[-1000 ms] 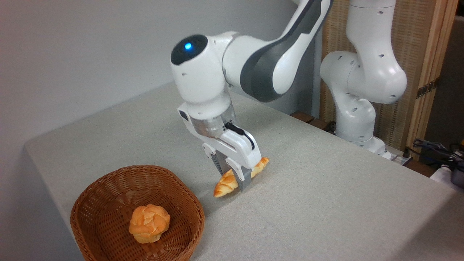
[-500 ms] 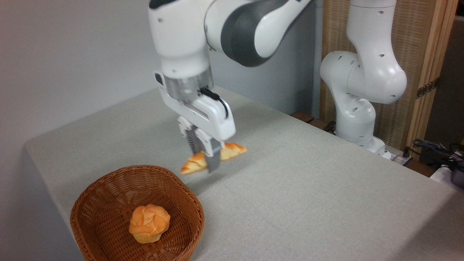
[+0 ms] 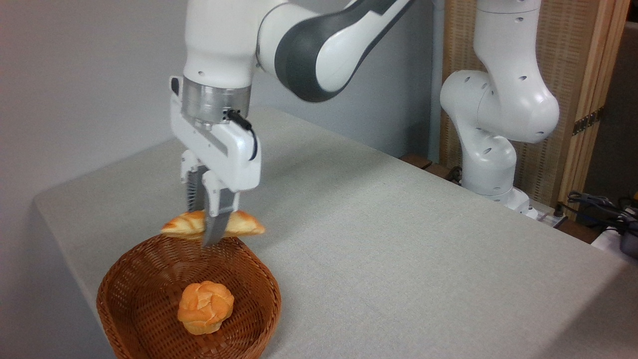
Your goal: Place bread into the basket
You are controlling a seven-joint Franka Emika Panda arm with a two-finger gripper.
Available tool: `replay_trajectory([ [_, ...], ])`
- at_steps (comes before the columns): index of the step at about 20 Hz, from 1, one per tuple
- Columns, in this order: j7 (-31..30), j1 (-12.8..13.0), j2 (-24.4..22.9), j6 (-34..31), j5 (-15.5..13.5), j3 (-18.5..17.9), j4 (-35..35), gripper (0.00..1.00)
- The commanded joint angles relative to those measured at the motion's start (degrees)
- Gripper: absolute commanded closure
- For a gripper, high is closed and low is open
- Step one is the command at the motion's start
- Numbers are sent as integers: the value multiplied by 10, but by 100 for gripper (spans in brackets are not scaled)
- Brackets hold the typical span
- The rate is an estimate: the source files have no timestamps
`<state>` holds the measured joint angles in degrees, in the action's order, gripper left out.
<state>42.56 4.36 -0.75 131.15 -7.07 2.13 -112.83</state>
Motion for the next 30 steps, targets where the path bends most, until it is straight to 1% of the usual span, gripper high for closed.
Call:
replay_trajectory([
  [1, 2, -1, 36, 77, -36, 12, 23, 13],
  [2, 2, -1, 41, 94, -58, 13, 23, 0],
  [3, 2, -1, 47, 109, -74, 13, 24, 0],
  [4, 2, -1, 51, 120, -83, 13, 24, 0],
  [7, 3, -1, 55, 123, -88, 15, 24, 0],
  [9, 3, -1, 58, 122, -88, 24, 23, 0],
  [16, 1, -1, 57, 122, -88, 24, 23, 0],
  [19, -5, -1, 52, 108, -87, 22, 24, 0],
  [21, -17, -1, 47, 72, -80, 21, 24, 0],
  [22, -18, -2, 43, 42, -72, 18, 36, 0],
  [23, -22, -3, 42, -3, -61, 17, 52, 0],
  [25, -27, -6, 43, -109, -55, 17, 90, 0],
  [26, -29, -7, 43, -127, -51, 17, 96, 0],
  [27, -29, -8, 42, -159, -38, 17, 104, 0],
  [29, -35, -8, 38, -200, -11, 16, 114, 0],
  [30, -50, -8, 36, -221, -1, 16, 125, 0],
])
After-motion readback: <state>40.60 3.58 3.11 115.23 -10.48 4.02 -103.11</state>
